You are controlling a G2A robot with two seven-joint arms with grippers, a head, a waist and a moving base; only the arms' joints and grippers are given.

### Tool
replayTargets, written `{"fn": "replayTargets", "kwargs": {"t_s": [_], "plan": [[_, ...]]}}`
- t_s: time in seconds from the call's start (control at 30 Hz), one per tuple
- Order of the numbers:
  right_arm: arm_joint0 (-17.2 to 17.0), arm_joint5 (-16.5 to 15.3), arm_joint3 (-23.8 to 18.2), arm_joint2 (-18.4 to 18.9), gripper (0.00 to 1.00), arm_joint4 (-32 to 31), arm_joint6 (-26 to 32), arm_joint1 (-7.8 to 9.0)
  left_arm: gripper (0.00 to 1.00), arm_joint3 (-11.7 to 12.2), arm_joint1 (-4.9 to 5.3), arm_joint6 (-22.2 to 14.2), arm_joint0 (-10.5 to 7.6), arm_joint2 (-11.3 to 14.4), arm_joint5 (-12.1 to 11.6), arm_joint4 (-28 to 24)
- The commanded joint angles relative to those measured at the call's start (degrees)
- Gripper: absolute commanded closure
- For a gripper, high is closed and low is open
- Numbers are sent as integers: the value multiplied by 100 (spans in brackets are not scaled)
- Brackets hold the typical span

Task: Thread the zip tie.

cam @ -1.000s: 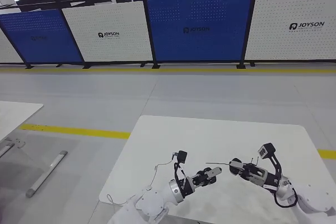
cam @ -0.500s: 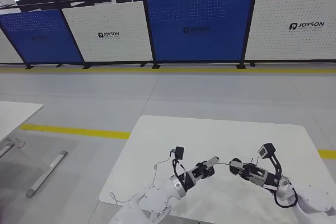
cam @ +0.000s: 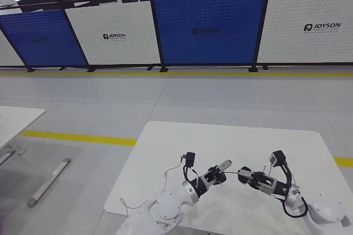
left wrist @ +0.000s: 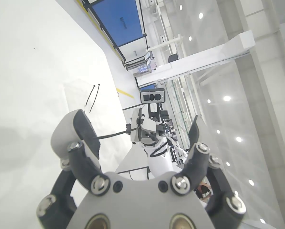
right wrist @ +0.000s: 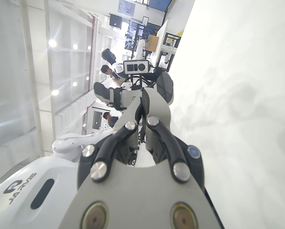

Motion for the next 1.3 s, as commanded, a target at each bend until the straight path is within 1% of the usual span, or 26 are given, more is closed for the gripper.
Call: {"fn": "replayTargets", "kwargs": {"t_s": [0.0,0.33,0.43,0.5,0.7,0.77,0.9,0.93,0.97,1.03,1.07,1.27], "plan": [[2,10,-14,-4,100,1,-1,-5,0,0,0,0,0,0,0,0],[2,10,-14,-4,100,1,-1,-5,0,-9,-5,23,13,7,-6,-25],[2,10,-14,-4,100,1,-1,-5,0,30,-33,134,3,18,98,-191],[2,10,-14,-4,100,1,-1,-5,0,70,-54,174,-16,27,216,-347],[2,10,-14,-4,100,1,-1,-5,0,70,-56,188,-20,28,228,-353],[-31,37,-47,-3,100,-22,-122,-12,0,70,-56,188,-20,28,228,-353],[-70,119,-114,19,100,-119,-286,-26,0,31,-60,167,2,41,174,-290],[-70,122,-115,29,100,-215,-363,-27,0,22,-62,157,8,40,146,-307],[-86,125,-141,21,100,-306,-454,-33,0,15,-68,89,21,47,143,-430],[-102,144,-165,12,100,-321,-477,-44,0,17,-78,-24,8,18,233,-718],[-103,149,-163,14,100,-322,-473,-46,0,19,-81,-11,-14,-3,272,-750],[-103,149,-163,14,100,-322,-473,-46,0,19,-81,-11,-14,-3,272,-750]]}}
